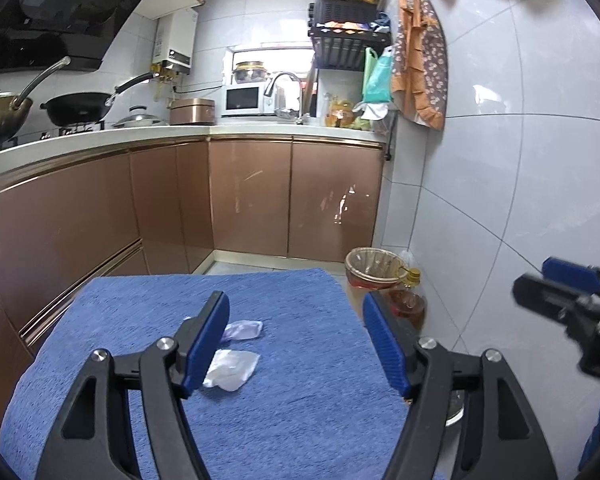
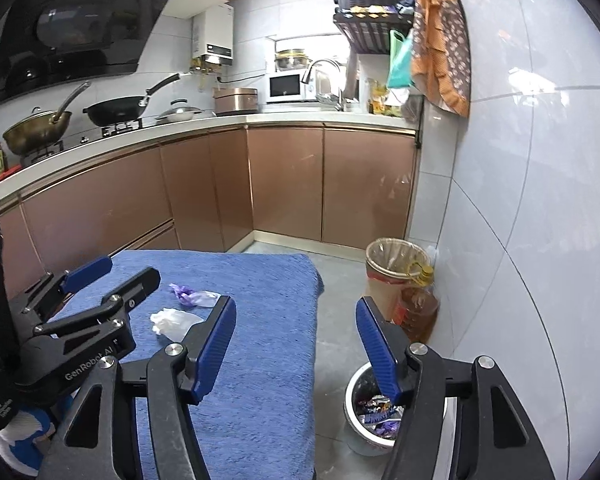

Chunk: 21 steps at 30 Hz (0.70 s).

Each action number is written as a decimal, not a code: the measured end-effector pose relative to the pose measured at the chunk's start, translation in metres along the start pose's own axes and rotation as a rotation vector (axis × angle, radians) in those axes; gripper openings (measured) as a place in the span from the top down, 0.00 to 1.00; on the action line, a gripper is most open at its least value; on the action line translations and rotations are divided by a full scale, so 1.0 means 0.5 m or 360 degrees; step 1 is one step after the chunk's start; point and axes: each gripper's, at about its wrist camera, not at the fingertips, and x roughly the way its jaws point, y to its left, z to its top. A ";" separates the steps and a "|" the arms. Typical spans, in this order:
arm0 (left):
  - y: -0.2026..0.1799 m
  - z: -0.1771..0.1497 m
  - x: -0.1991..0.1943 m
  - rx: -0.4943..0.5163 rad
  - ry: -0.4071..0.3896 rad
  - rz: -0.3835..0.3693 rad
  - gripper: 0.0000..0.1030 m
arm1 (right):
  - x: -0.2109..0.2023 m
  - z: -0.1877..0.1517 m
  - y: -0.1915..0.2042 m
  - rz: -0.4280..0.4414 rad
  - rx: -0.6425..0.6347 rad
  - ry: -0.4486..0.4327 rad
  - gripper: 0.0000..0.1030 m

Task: Collect trash
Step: 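Move both tools back over the last purple wrapper and tissue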

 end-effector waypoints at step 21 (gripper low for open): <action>0.264 -0.097 0.100 -0.0053 0.0171 0.0266 0.34 | 0.110 0.047 0.045 0.0121 -0.0030 0.0044 0.35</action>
